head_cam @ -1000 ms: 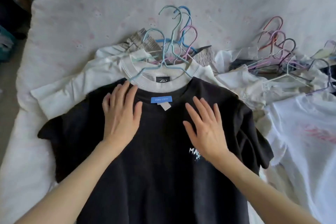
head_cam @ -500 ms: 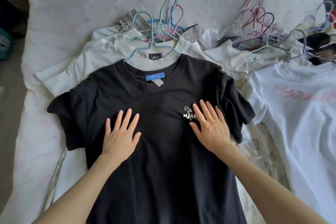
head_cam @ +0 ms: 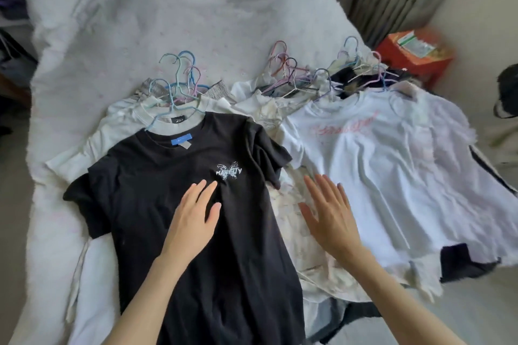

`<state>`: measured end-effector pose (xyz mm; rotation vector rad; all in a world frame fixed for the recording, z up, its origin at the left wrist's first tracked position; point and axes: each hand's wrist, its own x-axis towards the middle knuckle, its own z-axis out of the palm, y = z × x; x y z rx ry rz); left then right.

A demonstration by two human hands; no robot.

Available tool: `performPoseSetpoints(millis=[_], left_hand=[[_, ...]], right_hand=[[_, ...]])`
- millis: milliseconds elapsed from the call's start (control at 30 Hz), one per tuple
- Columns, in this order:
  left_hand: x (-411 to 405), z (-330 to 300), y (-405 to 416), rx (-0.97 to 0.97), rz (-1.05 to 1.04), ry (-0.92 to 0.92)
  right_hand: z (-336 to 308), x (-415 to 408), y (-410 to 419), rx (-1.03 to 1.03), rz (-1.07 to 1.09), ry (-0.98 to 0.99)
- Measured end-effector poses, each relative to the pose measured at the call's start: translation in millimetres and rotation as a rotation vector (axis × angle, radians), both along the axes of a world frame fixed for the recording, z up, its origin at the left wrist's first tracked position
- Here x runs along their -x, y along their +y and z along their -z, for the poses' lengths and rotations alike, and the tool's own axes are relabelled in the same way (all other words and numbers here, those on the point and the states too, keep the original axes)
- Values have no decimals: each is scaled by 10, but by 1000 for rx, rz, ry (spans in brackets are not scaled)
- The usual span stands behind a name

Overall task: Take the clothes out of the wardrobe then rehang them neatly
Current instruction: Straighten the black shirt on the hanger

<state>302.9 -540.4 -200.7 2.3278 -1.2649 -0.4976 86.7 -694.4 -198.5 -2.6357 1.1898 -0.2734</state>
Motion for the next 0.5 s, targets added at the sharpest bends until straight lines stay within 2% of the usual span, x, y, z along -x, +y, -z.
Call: performPoseSetpoints(millis=[167, 233, 367, 500], left_hand=[[744, -393, -376, 136, 108, -188], [1183, -457, -513, 144, 123, -191], [2086, -373, -750, 97, 185, -160], [2729, -285, -911, 9, 264, -186]], right_hand=[[-550, 976, -268, 104, 89, -110], [-684, 1398, -361, 100, 108, -127], [-796, 2219, -515, 84, 127, -108], [-819, 2700, -669, 48, 64, 5]])
